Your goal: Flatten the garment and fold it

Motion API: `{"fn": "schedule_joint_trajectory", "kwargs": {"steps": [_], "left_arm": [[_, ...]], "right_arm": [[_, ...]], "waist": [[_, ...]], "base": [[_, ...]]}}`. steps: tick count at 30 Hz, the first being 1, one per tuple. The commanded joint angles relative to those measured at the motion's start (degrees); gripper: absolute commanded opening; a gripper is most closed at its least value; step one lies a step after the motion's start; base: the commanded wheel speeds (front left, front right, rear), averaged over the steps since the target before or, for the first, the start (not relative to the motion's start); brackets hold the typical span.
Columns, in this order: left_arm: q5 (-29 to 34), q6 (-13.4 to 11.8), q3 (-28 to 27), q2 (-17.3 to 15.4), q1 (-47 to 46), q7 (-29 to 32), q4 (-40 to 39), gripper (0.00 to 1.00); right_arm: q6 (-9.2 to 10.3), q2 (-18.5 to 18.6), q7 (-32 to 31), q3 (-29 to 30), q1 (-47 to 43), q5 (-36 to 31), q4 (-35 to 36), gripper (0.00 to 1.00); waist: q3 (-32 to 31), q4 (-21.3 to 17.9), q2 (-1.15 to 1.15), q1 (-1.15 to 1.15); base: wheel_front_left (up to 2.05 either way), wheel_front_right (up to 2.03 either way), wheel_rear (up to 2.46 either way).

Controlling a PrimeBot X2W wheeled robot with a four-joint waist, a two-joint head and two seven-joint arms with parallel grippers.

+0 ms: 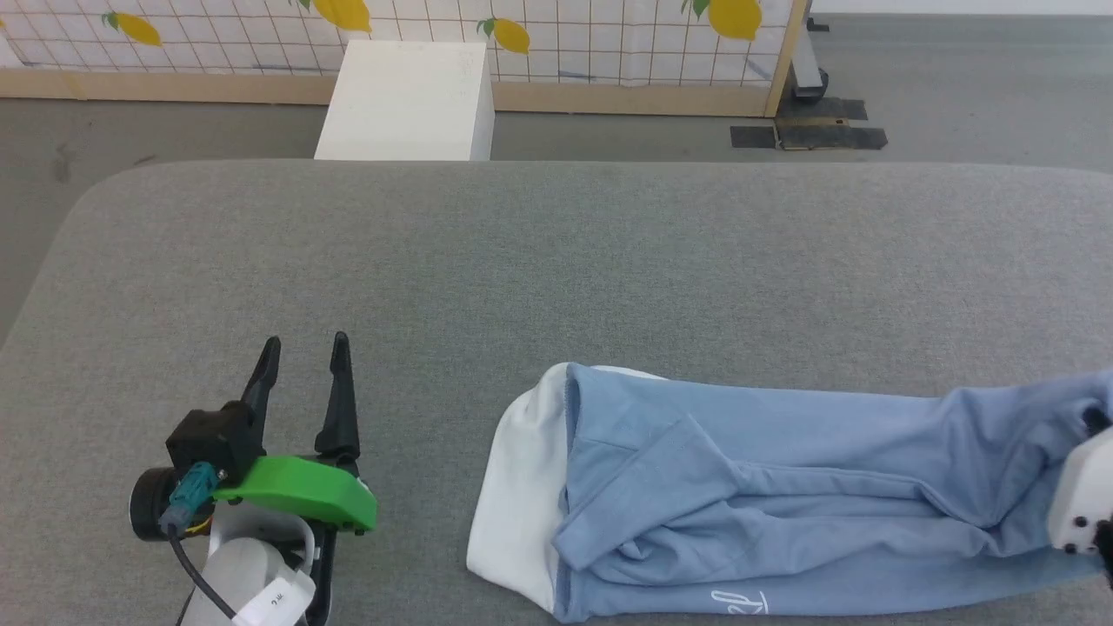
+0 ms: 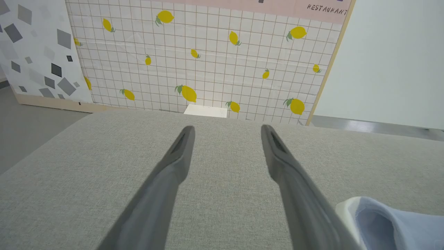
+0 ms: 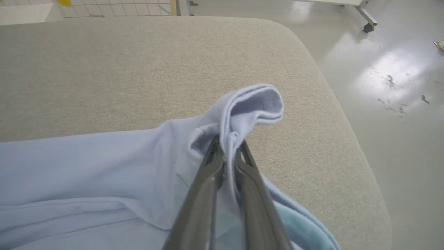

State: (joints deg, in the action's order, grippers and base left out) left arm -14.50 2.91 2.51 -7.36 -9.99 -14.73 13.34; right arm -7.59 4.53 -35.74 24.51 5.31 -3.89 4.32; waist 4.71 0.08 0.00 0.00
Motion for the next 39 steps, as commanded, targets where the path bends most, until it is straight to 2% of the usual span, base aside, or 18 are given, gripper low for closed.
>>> {"fn": "schedule_joint_trajectory", "kwargs": {"steps": [1,5,7,11,15,18,24,28,29,30,31,35,39], "left_arm": [[1.0,0.3,-0.2,0.3,0.6,-0.3,0.3,1.0],[1.3,0.7,-0.1,0.6,0.6,-0.3,0.6,1.0],[1.4,0.9,0.0,0.8,0.4,-0.3,0.7,1.0],[1.6,1.3,0.0,1.1,-0.1,-0.3,0.9,1.0],[1.7,1.7,0.1,1.4,-0.8,-0.3,1.1,1.0],[1.8,1.9,0.0,1.7,-1.5,-0.3,1.1,1.0],[1.9,2.2,-0.1,2.4,-3.1,-0.3,1.3,1.0],[2.1,2.5,-0.3,2.8,-3.7,-0.3,1.5,1.0],[2.2,2.5,-0.4,2.8,-3.8,-0.3,1.6,1.0],[2.2,2.5,-0.5,2.9,-3.8,-0.3,1.6,1.0],[2.3,2.5,-0.6,3.0,-3.8,-0.3,1.7,1.0],[2.5,2.6,-1.3,3.2,-3.4,-0.3,2.0,1.0],[2.7,2.8,-1.9,3.3,-2.9,-0.3,2.5,1.0]], "right_arm": [[0.1,-0.4,-2.0,-2.7,-1.3,1.6,4.5,0.0],[0.1,-0.7,-8.1,-13.3,-4.1,4.7,17.5,0.0],[0.1,-0.3,-10.0,-19.2,-4.2,5.7,21.7,0.0],[0.1,1.3,-11.0,-30.0,-1.7,6.6,23.9,0.0],[0.1,1.8,-10.1,-39.9,2.4,7.5,19.6,0.0],[0.1,1.1,-8.6,-45.6,5.8,7.8,13.6,0.0],[0.1,-0.8,-5.0,-52.4,10.9,9.5,-0.4,0.0],[0.1,-1.4,-3.6,-54.6,12.8,11.7,-9.2,0.0],[0.1,-1.5,-3.4,-55.1,13.2,12.2,-10.6,0.03],[0.1,-1.5,-3.2,-55.8,13.5,13.0,-12.1,0.58],[0.1,-1.6,-3.1,-56.1,13.6,14.0,-13.0,1.0],[0.1,-1.6,-2.1,-57.7,13.9,18.6,-14.1,1.0],[0.1,-1.6,1.8,-58.4,13.6,24.0,-9.6,1.0]], "waist": [[-0.3,0.3,0.0,0.0],[-0.4,0.8,0.0,0.0],[-0.3,1.1,0.0,0.0],[0.3,1.8,0.0,0.0],[1.4,3.0,0.0,0.0],[2.6,4.1,0.0,0.0],[5.2,6.0,0.0,0.0],[6.2,6.7,0.0,0.0],[6.3,6.8,0.0,0.0],[6.4,6.9,0.0,0.0],[6.5,6.9,0.0,0.0],[5.9,6.2,0.0,0.0],[4.3,4.9,0.0,0.0]], "base": [[0.0,0.0,0.0],[0.0,0.0,0.0],[0.0,0.0,0.0],[0.0,0.0,0.0],[0.0,0.0,0.0],[0.0,0.0,0.0],[0.0,0.0,0.0],[0.0,0.0,0.0],[0.0,0.0,0.0],[0.0,0.0,0.0],[0.0,0.0,0.0],[0.0,0.0,0.0],[0.0,0.0,0.0]]}}
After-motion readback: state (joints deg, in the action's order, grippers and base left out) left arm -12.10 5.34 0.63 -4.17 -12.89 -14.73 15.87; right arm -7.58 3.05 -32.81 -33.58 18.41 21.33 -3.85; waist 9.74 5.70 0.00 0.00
